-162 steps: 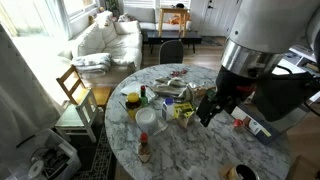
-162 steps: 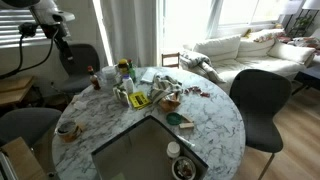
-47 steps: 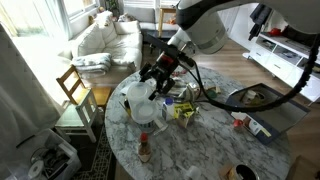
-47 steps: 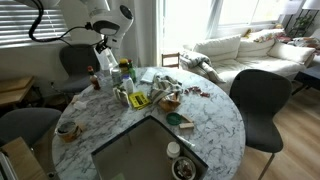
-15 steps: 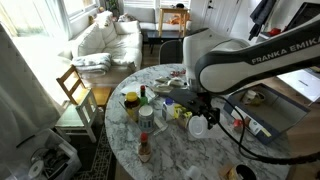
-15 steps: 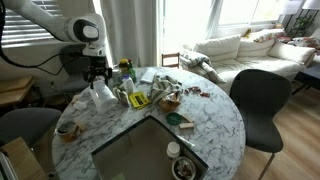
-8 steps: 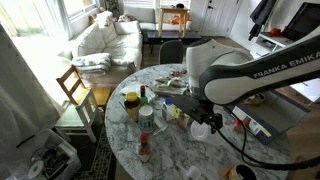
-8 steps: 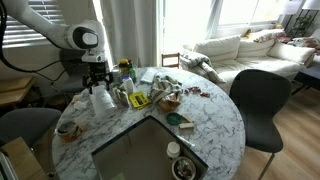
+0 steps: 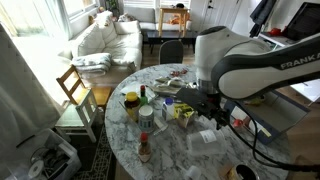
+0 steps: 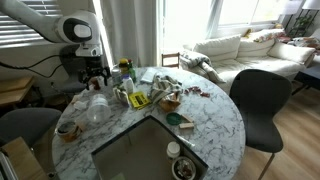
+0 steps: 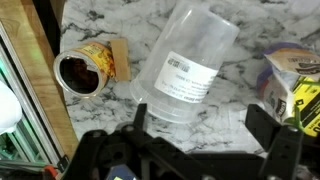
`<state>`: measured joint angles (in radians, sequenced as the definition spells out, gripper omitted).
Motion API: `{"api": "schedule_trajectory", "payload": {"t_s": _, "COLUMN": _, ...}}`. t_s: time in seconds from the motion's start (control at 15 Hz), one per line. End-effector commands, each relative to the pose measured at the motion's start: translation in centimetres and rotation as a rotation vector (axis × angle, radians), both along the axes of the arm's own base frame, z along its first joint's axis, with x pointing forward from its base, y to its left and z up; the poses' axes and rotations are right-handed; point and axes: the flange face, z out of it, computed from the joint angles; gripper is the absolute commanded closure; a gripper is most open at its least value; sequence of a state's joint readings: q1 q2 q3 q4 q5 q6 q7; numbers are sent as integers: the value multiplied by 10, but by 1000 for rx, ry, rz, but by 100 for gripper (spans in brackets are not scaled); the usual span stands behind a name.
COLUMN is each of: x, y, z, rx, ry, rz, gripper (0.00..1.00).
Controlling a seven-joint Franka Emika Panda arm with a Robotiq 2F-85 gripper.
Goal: Remote the plastic cup and silver cup from the clear case and put them in an upright position
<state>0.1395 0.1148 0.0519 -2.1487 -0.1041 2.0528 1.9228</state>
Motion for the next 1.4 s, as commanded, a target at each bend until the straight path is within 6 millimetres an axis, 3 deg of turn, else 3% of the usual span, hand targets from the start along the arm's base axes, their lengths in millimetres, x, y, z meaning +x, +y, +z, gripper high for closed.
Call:
{"api": "schedule_trajectory", "payload": {"t_s": 0.0, "x": -32, "y": -16, "z": 16, "rx": 13, "ry": -31, "rz": -59, "gripper": 0}}
{"api": "schedule_trajectory", "payload": {"t_s": 0.2, "x": -57, "y": -31, "z": 13, "rx": 45, "ry": -8, "rz": -107, "gripper": 0}}
{"api": "schedule_trajectory", "payload": {"t_s": 0.27, "x": -31, "y": -21, "z": 15, "rx": 20, "ry": -5, "rz": -64, "gripper": 0}}
{"api": "schedule_trajectory", "payload": {"t_s": 0.73, "x": -33, "y": -25, "z": 13, "rx": 48, "ry": 8, "rz": -64, "gripper": 0}}
{"api": "schedule_trajectory", "payload": {"t_s": 1.33, "x": -86, "y": -101, "z": -46, "rx": 445, "ry": 129, "rz": -348, "gripper": 0}}
